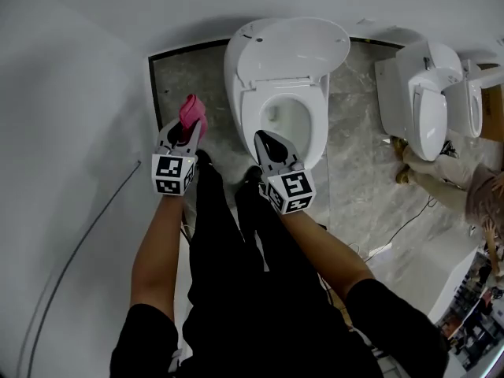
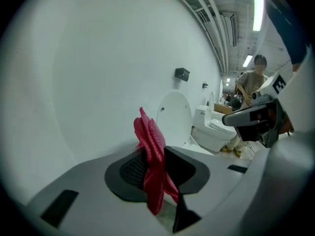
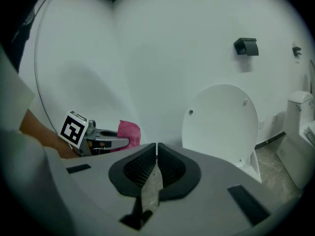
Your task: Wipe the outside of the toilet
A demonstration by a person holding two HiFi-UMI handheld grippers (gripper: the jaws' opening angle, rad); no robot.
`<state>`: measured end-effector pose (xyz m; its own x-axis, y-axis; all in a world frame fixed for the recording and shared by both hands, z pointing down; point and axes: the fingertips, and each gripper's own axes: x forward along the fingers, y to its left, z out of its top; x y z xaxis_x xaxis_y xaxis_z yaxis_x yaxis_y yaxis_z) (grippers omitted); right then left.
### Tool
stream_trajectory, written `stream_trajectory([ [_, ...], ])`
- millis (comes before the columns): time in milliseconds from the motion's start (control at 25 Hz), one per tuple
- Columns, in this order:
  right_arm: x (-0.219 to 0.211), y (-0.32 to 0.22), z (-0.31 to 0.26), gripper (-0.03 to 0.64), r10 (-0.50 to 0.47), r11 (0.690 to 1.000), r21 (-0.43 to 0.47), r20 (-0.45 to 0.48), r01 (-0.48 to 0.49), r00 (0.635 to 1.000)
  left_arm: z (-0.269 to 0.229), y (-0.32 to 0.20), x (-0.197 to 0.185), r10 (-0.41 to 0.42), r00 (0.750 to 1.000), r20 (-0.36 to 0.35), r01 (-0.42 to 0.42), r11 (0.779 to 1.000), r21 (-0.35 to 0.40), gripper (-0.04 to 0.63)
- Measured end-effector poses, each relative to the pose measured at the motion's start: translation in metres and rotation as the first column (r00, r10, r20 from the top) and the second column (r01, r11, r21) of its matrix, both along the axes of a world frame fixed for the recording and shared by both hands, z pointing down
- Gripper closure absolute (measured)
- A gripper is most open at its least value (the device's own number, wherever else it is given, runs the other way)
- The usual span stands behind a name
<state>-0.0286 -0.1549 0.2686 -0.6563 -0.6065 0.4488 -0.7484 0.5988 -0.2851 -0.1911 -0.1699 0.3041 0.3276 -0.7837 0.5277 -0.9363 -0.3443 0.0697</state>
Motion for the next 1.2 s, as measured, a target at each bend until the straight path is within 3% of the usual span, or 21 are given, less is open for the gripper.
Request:
stream_trajectory([
  [320, -0.029, -0.034, 0.095, 0.58, 0.154, 0.981, -0.111, -0.059, -0.16, 0.986, 0.107, -0.085, -0.022, 0.164, 0.985, 0.059, -0.161, 0.985, -0.06, 0.482],
  [560, -0.04, -0.05, 0.142, 0.58, 0.219, 0.963, -0.145, -0.078, -0.229, 0.973, 0.173, -0.137, -0.017, 0.279, 0.955, 0.099, -0.264, 0.954, -0.138, 0.482],
  [880, -0.032, -0.065, 0.19, 0.58, 0.211, 0.961, -0.156, -0.128, -0.23, 0.969, 0.236, -0.215, 0.007, 0.409, 0.888, 0.212, -0.384, 0.911, -0.149, 0.482],
  [1040, -0.019, -0.063, 0.194, 0.58, 0.209, 0.961, -0.156, -0.135, -0.229, 0.969, 0.247, -0.215, 0.021, 0.457, 0.858, 0.236, -0.437, 0.89, -0.133, 0.489],
  [1200, -0.014, -0.053, 0.2, 0.58, 0.188, 0.963, -0.17, -0.139, -0.21, 0.972, 0.247, -0.202, 0.028, 0.474, 0.847, 0.24, -0.463, 0.88, -0.105, 0.502],
])
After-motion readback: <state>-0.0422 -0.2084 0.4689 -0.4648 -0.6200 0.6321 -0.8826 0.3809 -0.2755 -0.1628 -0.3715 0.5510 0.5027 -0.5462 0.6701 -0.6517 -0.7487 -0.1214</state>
